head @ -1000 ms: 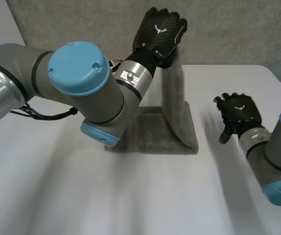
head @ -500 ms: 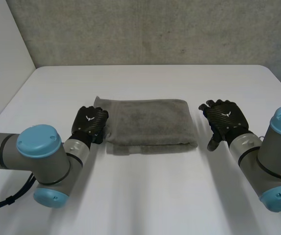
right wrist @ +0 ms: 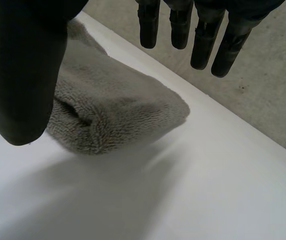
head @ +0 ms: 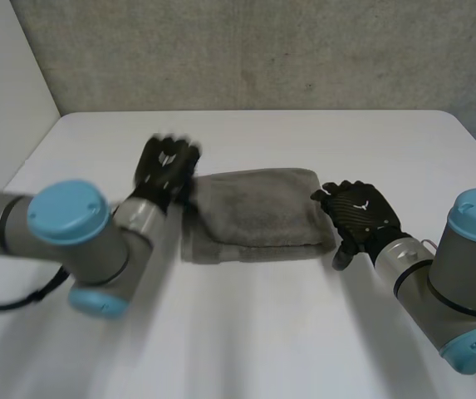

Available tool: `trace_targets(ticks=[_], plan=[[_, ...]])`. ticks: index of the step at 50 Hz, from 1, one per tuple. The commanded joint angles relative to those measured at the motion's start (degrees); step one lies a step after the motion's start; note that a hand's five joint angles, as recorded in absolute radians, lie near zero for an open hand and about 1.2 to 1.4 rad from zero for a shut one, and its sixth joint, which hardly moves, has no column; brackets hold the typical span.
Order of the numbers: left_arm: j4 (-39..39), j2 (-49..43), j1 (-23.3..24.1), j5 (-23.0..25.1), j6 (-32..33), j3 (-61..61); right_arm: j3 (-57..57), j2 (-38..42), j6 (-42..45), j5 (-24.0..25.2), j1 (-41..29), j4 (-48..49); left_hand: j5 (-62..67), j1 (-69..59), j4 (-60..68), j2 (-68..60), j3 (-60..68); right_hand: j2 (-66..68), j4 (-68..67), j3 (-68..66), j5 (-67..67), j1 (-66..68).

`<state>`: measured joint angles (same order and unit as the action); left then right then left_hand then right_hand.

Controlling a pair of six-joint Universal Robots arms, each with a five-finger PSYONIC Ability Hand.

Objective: Fold the towel.

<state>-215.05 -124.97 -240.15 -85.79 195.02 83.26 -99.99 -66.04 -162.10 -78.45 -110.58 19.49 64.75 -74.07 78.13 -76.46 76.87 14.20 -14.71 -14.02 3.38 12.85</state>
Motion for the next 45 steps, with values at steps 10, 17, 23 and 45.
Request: trace_targets(ticks=[10, 17, 23, 45], plan=[[9.29, 1.4, 12.1, -12.19, -4.74, -23.71, 0.15, -0.75, 0.03, -2.15, 0.45, -0.5, 5.25, -5.93, 1.87, -3.54, 3.13, -4.2, 4.71, 4.02, -3.38, -2.85], [6.66, 1.22, 3.63, -10.45, -4.83, -3.54, 0.06, -0.67, 0.12, -1.98, -0.07, -0.5, 5.25, -5.93, 1.87, -3.54, 3.13, -4.2, 4.71, 4.02, -3.38, -2.85], [-2.19, 0.17, 1.7, -7.82, -4.74, 10.41, -0.03, -0.58, 0.2, -1.97, -0.08, -0.59, 5.25, -5.93, 1.87, -3.54, 3.13, -4.2, 4.71, 4.02, -3.38, -2.85], [-6.79, 2.01, 1.7, -4.64, -4.21, 18.87, -0.99, -0.14, -0.06, 0.84, -0.08, -0.59, -8.55, 7.87, -11.93, 10.26, -10.67, 3.96, -3.44, -4.14, 4.77, 5.3]])
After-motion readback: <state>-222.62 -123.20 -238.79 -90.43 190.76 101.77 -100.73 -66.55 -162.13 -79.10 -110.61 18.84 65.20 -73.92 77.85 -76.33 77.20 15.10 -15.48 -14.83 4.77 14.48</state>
